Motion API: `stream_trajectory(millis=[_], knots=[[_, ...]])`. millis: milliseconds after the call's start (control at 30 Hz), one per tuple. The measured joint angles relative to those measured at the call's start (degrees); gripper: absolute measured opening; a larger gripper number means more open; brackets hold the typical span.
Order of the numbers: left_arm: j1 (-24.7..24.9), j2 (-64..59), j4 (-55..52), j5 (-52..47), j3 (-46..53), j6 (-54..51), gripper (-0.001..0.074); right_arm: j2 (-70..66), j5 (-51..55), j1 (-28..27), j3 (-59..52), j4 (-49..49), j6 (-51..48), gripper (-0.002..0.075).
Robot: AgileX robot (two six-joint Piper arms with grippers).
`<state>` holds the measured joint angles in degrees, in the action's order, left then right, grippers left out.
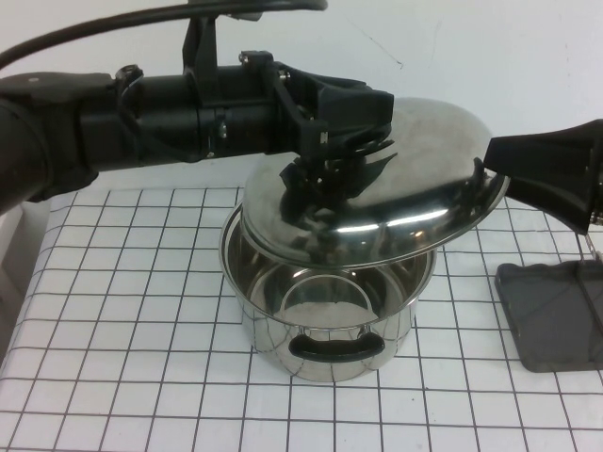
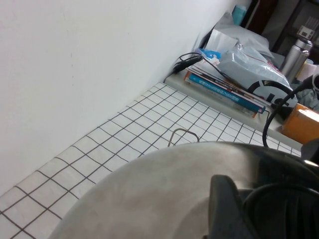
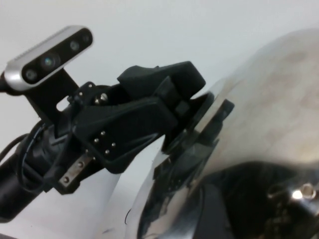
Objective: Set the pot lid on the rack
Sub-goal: Hand over the pot lid
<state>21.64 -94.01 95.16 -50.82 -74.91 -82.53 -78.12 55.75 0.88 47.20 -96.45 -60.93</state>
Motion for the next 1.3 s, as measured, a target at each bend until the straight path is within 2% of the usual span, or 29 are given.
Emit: stream_trajectory(millis=[267,367,433,600,1200,1300], knots=[[4.7,0.0,0.2,3.4,0.0,-4.9,0.0322,-0.3,0.8,0.0,2.1,0.0,1.6,0.0449],[6.3,0.0,1.4,5.3,-0.1,-6.3,0.0322,-0.8,1.1,0.0,2.9,0.2,2.0,0.0426],[6.7,0.0,1.6,6.4,-0.1,-6.8,0.0323,-1.0,1.1,-0.1,3.2,0.1,2.1,0.0377],[6.8,-0.2,1.2,7.7,-0.1,-7.4,0.0326,-1.0,3.3,0.0,3.5,-0.9,1.5,0.0163],[7.1,-0.3,2.2,7.5,-0.1,-7.0,0.0326,-1.0,6.5,0.0,8.9,1.1,-3.9,0.0106],[7.2,-0.2,2.1,9.2,-0.1,-7.2,0.0390,-1.0,6.1,0.0,8.9,1.1,-4.1,0.0104]])
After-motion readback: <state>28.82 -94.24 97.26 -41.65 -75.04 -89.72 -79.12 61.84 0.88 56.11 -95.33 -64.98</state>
